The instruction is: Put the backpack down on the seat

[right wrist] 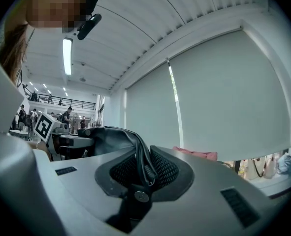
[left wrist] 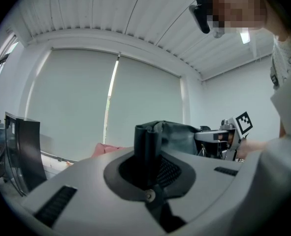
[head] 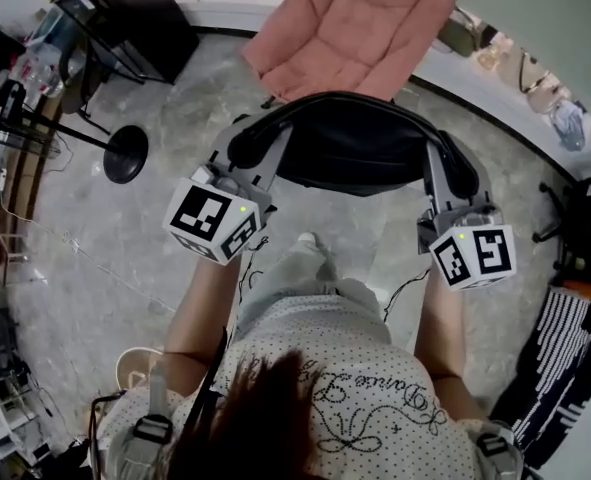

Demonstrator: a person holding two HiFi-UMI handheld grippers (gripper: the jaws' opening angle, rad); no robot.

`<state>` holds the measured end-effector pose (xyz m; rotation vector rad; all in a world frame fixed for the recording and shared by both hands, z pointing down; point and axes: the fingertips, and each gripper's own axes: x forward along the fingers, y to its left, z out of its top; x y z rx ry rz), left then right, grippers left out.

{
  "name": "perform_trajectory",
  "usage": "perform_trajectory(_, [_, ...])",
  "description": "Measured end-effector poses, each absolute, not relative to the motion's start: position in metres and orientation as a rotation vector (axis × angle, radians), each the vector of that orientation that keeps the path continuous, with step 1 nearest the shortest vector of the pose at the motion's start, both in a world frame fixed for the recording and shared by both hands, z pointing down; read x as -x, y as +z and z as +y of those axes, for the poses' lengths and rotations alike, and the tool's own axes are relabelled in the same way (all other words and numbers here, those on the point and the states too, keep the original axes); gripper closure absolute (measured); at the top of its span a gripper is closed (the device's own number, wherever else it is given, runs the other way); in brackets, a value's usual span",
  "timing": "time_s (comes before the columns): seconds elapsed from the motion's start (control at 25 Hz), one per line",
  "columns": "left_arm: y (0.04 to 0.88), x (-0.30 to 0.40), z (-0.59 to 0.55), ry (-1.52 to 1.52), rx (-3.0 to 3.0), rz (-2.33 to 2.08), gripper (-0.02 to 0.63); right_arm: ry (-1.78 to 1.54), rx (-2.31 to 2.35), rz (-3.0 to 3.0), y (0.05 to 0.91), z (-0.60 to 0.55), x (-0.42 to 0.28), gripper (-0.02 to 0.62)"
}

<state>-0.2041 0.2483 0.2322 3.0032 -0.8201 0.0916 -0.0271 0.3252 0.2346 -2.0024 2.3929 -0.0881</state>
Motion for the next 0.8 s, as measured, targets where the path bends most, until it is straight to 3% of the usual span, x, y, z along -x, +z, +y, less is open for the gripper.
perform_trajectory(0.36, [0.232,0.2,0.174,0.086,-2.998,-0.796,0.589,-0.112,2.04,2.374,0.233,0.258,0.026,0.523])
perform_trajectory(0.8, [0.243,0.14,0.099,0.092,-2.951,-0.88,0.589,-0.111,1.976,2.43,0.242,0.171,-0.039,0.523])
